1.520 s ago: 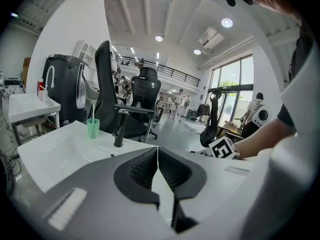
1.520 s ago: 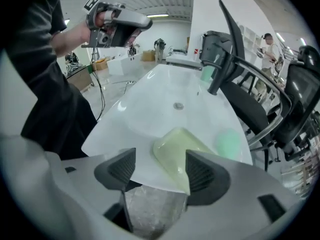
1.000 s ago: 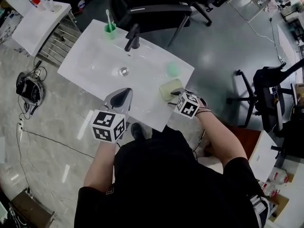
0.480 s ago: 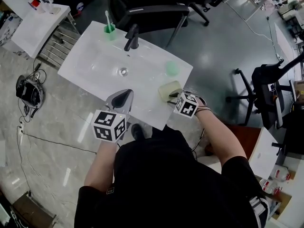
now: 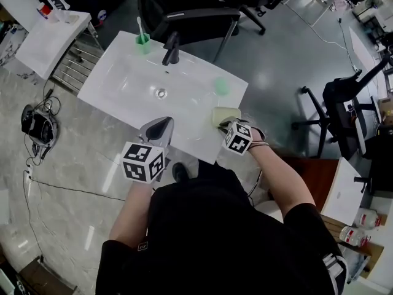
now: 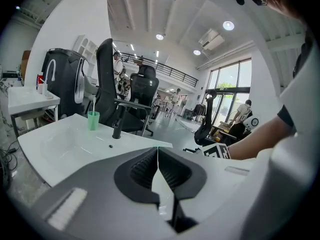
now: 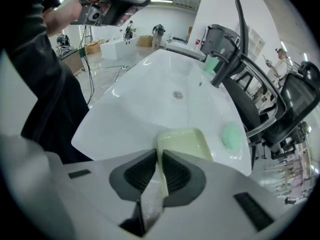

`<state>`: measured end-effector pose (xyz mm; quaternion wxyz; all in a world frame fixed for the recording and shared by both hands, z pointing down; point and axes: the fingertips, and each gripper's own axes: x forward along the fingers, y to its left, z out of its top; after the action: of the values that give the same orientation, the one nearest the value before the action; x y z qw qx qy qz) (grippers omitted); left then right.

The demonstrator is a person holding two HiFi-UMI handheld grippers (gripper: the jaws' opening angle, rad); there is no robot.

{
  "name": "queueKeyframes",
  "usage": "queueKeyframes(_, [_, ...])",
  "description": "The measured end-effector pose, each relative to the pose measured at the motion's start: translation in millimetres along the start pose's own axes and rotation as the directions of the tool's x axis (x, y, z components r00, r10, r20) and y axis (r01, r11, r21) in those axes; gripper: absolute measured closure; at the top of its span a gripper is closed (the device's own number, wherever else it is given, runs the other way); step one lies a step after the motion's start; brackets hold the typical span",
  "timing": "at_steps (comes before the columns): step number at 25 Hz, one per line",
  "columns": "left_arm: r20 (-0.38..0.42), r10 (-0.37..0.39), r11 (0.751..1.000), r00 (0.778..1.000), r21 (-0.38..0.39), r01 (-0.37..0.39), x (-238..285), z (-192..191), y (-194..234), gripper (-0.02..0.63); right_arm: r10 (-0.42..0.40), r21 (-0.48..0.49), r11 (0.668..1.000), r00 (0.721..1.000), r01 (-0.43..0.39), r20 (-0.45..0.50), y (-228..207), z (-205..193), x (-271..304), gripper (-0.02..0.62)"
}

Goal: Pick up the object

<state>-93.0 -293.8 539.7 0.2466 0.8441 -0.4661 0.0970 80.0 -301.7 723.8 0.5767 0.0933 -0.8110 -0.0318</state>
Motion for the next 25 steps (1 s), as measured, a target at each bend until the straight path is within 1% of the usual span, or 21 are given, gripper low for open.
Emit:
queueKeyframes(2, [0.003,-0.021,1.0,1.0,0.012,0.021,-3,1,-5,0.592,-0.027,0.032,0.999,1.0,0.027,-0.011,-1,-1,0,0.548])
queueKeyframes(4, [0.008,-0.038,0.999,0.999,0.028,0.038,-7,3,-11,0.592,-0.036,0.061,0.997,0.999,0.038,-0.019,0,-1,0,0.549])
queueKeyframes(7, [0.022,-0.049,0.997,0.999,0.052,0.048,-13,9,-15,0.592,-0.053,0.076,0.996,0.998,0.054,-0.018,2,2,-3,0.561])
queueKeyframes(11, [0.042,-0.048,0.997,0.998,0.064,0.045,-18,16,-18,0.592,-0.07,0.117,0.991,0.997,0.066,0.027,4,11,-18,0.565])
queueKeyframes(14, [0.051,-0.04,0.997,0.998,0.065,0.036,-19,20,-19,0.592,-0.088,0.149,0.986,0.993,0.077,0.073,-3,16,-33,0.565])
queueKeyframes(16, [0.055,-0.028,0.998,0.998,0.065,0.024,-16,24,-18,0.592,-0.105,0.2,0.977,0.987,0.079,0.119,-13,18,-44,0.565])
queueKeyframes(18, [0.057,-0.017,0.998,0.998,0.055,0.014,-12,28,-19,0.592,-0.133,0.292,0.953,0.975,0.077,0.178,-25,17,-57,0.565])
queueKeyframes(20, [0.05,-0.018,0.998,0.999,0.053,0.015,-6,31,-23,0.592,-0.178,0.395,0.916,0.954,0.071,0.241,-38,12,-75,0.566])
queueKeyframes(23, [0.043,-0.015,0.997,0.999,0.071,0.012,6,40,-29,0.592,-0.249,0.511,0.858,0.91,0.047,0.333,-56,4,-110,0.566])
queueKeyframes(25, [0.053,-0.009,0.998,0.999,0.069,0.005,10,47,-35,0.592,-0.28,0.551,0.834,0.88,0.026,0.383,-60,-2,-134,0.566])
